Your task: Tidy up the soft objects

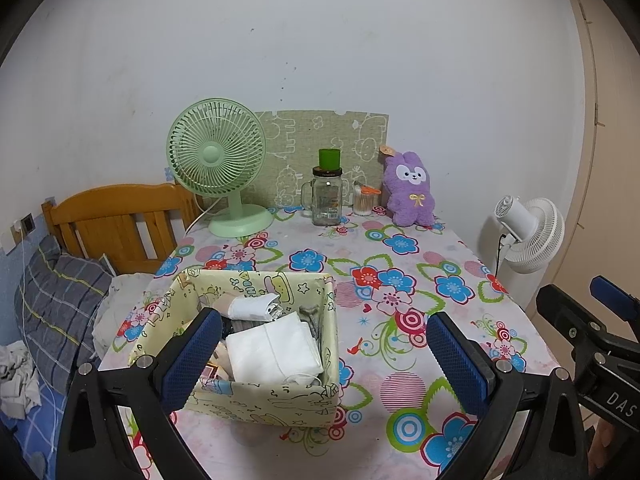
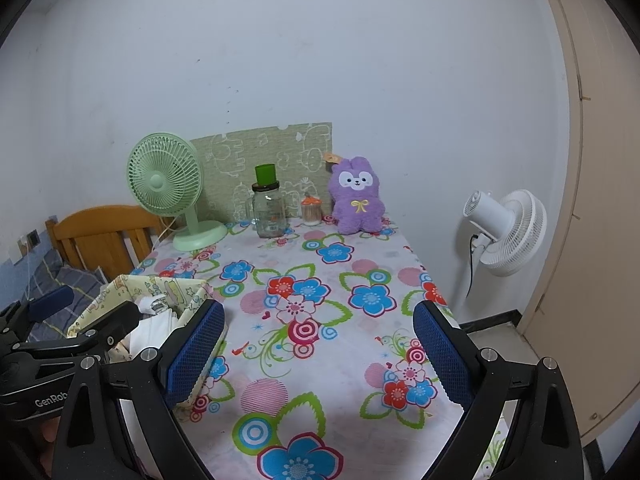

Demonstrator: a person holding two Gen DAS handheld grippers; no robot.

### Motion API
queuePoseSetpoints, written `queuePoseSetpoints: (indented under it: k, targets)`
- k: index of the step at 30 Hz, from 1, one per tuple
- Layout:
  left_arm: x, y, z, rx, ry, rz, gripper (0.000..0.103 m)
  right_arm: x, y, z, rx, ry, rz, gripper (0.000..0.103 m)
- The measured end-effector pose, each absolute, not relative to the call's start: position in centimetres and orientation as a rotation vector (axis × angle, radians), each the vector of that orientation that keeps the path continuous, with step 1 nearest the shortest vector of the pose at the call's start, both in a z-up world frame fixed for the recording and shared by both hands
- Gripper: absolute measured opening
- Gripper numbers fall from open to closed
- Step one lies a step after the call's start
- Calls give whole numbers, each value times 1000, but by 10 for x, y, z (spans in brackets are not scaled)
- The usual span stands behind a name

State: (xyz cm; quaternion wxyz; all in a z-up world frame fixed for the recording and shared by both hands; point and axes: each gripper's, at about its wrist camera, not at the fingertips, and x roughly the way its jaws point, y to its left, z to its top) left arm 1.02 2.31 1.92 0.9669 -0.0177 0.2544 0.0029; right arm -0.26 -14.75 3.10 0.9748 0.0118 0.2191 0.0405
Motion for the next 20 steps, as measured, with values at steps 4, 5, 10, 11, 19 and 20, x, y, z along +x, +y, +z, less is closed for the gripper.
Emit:
queuePoseSetpoints:
  k: [4, 5, 10, 11, 19, 20]
  targets:
    - [10, 22, 18, -26, 513, 17, 103, -3, -147, 31, 25, 442, 82, 97]
    - [10, 22, 18, -26, 514, 15, 103, -3, -147, 31, 24, 443, 83, 97]
    - [11, 21, 17, -31, 517, 13, 103, -3, -148, 31, 23, 442, 82, 97]
    - [10, 21, 17, -32, 516, 12, 103, -2, -148, 31, 24, 442, 82, 97]
    - [11, 21, 17, -33, 518, 9, 103, -2, -147, 31, 23, 443, 82, 97]
    - [11, 21, 17, -33, 518, 8, 103, -2, -147, 31, 23, 443, 82, 97]
